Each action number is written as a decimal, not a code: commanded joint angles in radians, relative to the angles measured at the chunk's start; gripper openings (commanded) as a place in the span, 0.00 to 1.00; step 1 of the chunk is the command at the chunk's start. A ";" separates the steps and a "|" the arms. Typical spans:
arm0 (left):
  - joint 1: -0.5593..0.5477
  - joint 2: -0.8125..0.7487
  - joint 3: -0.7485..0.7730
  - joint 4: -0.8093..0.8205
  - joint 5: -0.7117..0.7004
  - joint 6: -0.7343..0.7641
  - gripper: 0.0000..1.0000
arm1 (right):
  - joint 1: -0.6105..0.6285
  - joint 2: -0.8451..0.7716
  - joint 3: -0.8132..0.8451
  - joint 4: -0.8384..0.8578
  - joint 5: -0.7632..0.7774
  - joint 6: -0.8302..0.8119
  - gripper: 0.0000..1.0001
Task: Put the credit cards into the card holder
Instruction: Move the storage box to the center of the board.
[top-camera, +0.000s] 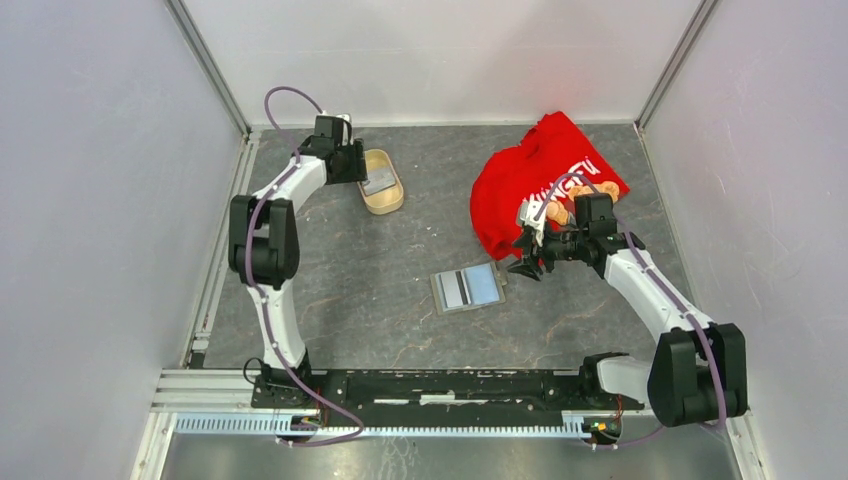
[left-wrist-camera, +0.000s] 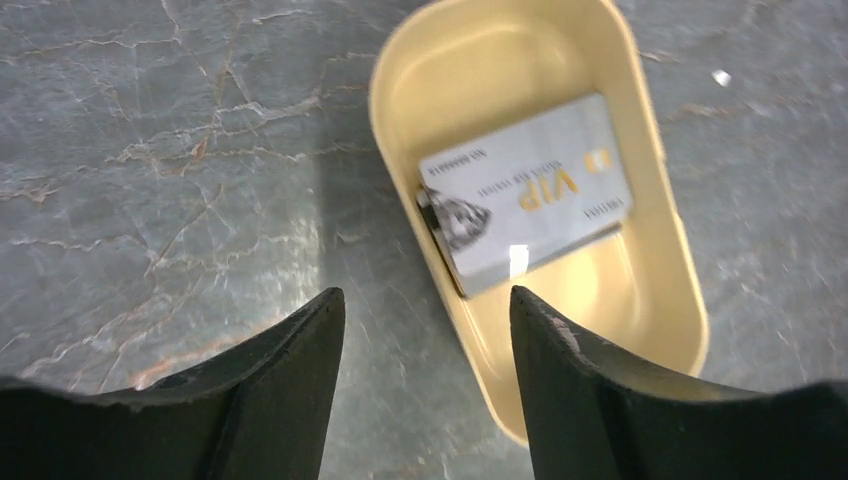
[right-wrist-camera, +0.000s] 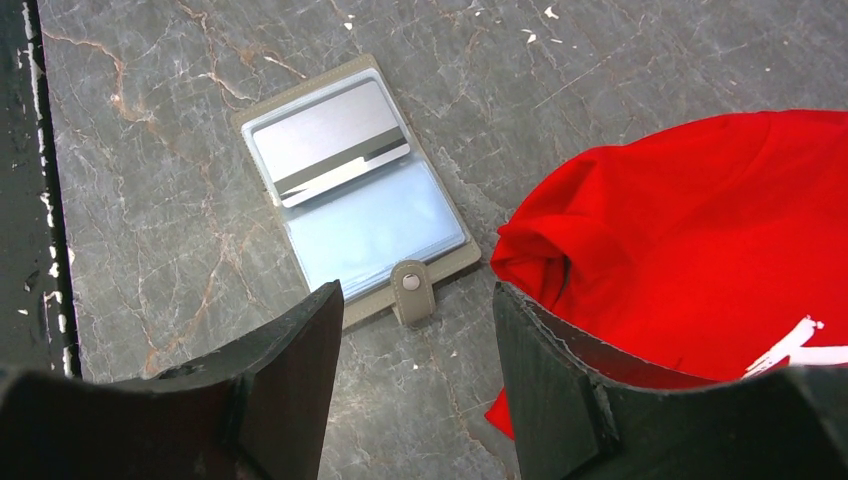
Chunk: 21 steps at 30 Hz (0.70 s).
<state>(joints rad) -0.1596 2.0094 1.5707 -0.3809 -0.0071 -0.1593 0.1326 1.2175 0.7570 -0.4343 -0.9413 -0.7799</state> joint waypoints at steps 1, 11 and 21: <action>0.017 0.085 0.105 0.038 0.041 -0.159 0.65 | -0.001 0.016 0.015 -0.001 -0.008 -0.008 0.64; 0.016 0.152 0.110 0.030 -0.026 -0.214 0.49 | -0.001 0.045 0.017 -0.011 -0.002 -0.013 0.64; 0.015 0.118 0.044 0.014 -0.008 -0.199 0.21 | -0.002 0.048 0.025 -0.033 -0.010 -0.028 0.64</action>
<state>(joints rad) -0.1432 2.1517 1.6352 -0.3683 -0.0216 -0.3443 0.1326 1.2633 0.7570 -0.4480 -0.9386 -0.7837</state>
